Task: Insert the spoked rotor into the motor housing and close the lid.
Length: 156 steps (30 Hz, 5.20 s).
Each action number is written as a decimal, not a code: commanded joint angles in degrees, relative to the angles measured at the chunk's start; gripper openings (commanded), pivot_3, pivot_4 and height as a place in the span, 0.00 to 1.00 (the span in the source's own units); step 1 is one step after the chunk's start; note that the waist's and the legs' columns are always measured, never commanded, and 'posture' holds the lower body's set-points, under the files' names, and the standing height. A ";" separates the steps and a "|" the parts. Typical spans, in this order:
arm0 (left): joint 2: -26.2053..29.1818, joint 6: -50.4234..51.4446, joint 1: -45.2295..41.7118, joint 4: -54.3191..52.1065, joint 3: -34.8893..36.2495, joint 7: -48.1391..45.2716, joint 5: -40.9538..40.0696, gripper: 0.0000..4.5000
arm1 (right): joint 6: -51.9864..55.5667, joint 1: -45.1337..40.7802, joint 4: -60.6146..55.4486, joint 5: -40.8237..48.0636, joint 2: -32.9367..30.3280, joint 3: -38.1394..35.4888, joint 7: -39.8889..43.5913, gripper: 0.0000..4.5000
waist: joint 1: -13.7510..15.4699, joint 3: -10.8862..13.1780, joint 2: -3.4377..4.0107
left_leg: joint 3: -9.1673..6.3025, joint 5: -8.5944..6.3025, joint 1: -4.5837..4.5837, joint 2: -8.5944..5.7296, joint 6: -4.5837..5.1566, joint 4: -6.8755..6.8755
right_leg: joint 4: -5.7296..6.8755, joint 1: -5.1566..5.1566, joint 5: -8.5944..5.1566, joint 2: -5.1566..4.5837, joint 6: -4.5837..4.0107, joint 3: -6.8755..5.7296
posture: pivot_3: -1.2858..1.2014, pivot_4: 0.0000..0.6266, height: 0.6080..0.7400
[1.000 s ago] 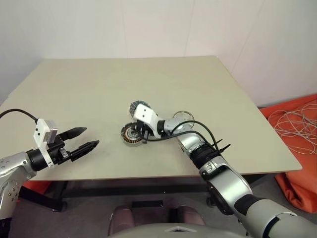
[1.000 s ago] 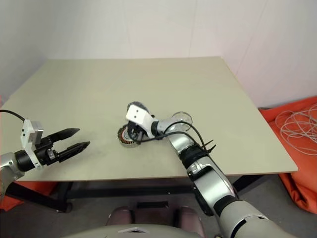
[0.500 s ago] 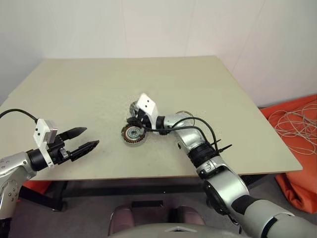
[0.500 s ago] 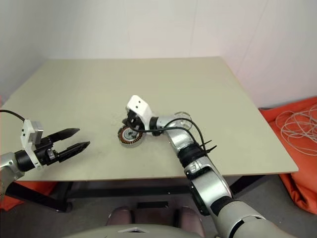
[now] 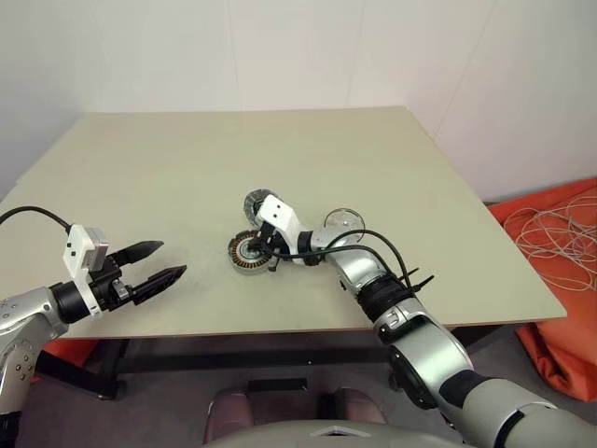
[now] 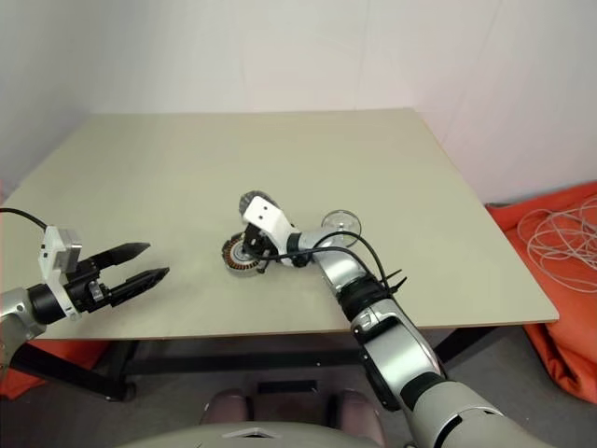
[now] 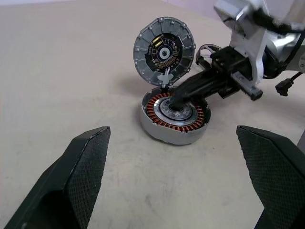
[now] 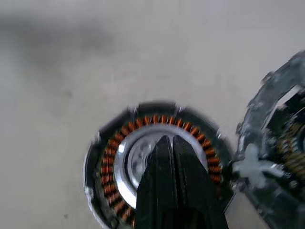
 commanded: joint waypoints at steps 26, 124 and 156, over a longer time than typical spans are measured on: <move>0.68 -1.20 -2.39 1.76 -0.43 -1.33 0.38 1.00 | 51.32 18.15 -33.01 35.68 -21.89 -40.19 -9.68 0.68 | 1.57 -0.06 -0.02 | 0.01 -0.05 -0.06 -0.05 0.10 -0.03 | -0.41 0.14 -0.02 0.05 0.06 -0.01 | 0.52 0.00 1.00; -1.37 -2.32 -1.04 0.41 -0.57 -0.31 1.08 1.00 | 61.48 9.67 -19.79 113.42 -10.24 -23.48 -70.83 0.07 | 1.43 -0.02 0.27 | 0.02 -0.02 0.06 -0.12 0.02 -0.43 | -0.75 -0.03 -0.10 0.00 0.22 -0.16 | 0.52 0.00 1.00; -1.20 -2.10 1.60 -2.45 0.81 1.69 0.18 1.00 | 58.40 4.14 -6.75 86.54 0.27 -26.11 -59.59 0.07 | 1.42 -0.12 0.01 | -0.05 0.08 -0.69 -0.08 -0.29 -0.31 | -0.40 -0.48 -0.08 0.01 0.20 -0.13 | 0.52 0.00 1.00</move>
